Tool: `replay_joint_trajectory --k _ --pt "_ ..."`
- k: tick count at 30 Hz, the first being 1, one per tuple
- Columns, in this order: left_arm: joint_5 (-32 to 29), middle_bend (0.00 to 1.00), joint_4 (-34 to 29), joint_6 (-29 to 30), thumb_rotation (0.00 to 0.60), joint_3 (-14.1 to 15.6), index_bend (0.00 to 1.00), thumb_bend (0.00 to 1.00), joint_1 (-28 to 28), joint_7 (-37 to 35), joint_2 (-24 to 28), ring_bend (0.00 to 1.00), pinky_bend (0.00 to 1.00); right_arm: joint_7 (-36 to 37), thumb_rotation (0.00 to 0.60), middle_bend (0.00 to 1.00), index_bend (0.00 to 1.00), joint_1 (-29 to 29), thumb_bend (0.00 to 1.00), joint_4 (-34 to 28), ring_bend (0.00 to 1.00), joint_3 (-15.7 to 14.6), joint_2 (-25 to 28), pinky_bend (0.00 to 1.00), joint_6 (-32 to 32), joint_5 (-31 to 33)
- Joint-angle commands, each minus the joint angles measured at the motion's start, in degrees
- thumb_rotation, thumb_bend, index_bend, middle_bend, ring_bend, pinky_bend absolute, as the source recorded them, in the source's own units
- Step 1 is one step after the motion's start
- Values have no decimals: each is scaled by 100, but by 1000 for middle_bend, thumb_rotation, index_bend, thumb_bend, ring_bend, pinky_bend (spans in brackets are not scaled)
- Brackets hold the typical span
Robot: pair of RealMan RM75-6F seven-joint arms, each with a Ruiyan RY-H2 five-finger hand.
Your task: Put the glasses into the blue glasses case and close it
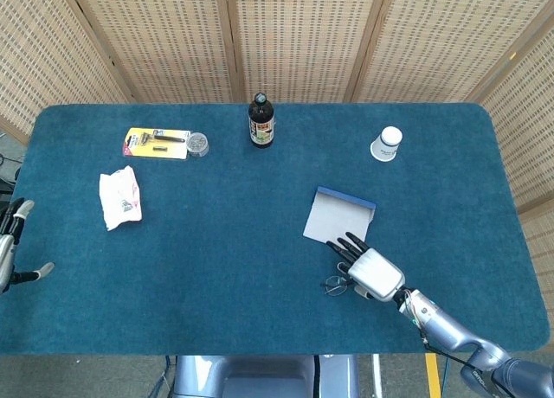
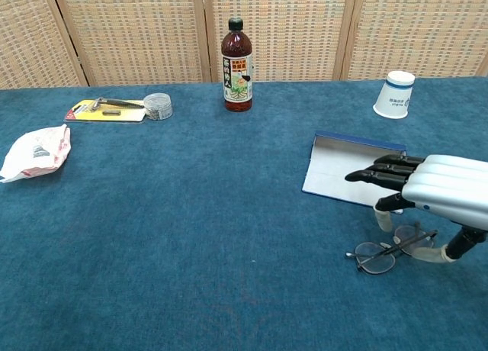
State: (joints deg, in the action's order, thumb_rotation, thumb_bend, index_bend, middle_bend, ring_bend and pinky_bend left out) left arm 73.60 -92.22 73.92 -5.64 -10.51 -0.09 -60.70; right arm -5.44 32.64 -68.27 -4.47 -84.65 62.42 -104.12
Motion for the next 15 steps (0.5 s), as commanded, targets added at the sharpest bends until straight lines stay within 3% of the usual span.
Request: replay_joint_trajectory --k 1,8,15 --pt "-14 0 8 -16 600 -1 0 0 -9 12 -9 0 0 -101 600 0 434 43 361 43 0 16 -43 0 -82 67" --pt "-27 0 5 -25 600 -6 0 0 -14 14 -6 0 0 -154 600 0 456 79 363 50 0 9 -68 0 -159 169" --pt "-19 0 3 -18 600 -3 0 0 -11 5 -3 0 0 -191 600 0 496 97 438 44 0 -25 -137 0 -179 209"
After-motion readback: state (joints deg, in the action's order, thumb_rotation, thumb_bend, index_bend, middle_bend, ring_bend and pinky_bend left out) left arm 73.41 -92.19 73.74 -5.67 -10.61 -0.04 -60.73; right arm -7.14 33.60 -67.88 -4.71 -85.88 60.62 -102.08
